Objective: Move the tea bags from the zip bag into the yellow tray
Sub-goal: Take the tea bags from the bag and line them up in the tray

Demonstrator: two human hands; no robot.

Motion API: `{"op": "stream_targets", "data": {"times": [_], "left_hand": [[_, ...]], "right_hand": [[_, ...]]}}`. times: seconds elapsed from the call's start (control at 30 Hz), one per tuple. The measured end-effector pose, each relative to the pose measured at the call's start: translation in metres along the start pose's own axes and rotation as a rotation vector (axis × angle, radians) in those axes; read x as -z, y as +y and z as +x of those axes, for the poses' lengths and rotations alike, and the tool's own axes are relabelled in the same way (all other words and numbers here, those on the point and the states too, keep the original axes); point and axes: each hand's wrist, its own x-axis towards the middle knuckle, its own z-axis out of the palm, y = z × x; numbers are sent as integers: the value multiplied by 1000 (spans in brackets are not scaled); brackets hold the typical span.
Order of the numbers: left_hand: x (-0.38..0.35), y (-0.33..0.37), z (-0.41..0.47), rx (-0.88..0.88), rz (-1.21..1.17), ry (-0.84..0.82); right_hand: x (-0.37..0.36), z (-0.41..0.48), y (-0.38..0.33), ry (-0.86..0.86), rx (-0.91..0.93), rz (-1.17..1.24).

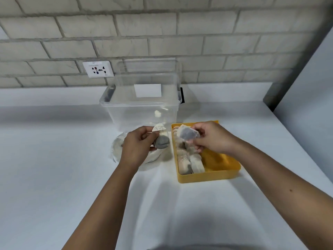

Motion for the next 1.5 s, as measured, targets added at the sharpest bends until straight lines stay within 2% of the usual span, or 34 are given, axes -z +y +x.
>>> {"op": "stream_targets", "data": {"times": [0.07, 0.1, 0.4, 0.63, 0.73, 1.03, 1.37, 1.5], "left_hand": [[-9, -1, 1, -7, 8, -23], [-14, -1, 1, -7, 11, -36], [-38, -10, 9, 7, 36, -68], [-47, -15, 15, 29, 29, -109], [-47, -17, 18, 35, 24, -114], [-46, -26, 26, 64, 21, -130], [-48, -31, 27, 132, -45, -143], [-48, -29, 26, 171, -86, -145]], "right_hand": [[16, -1, 9, 71, 77, -455], [22, -2, 15, 84, 78, -553], [37, 15, 59, 168, -23, -629], [30, 51, 55, 27, 1, -1038], [24, 65, 49, 41, 6, -1140], [13, 88, 77, 339, 79, -1040], [4, 92, 79, 390, 130, -974], [5, 84, 79, 470, 161, -838]]}}
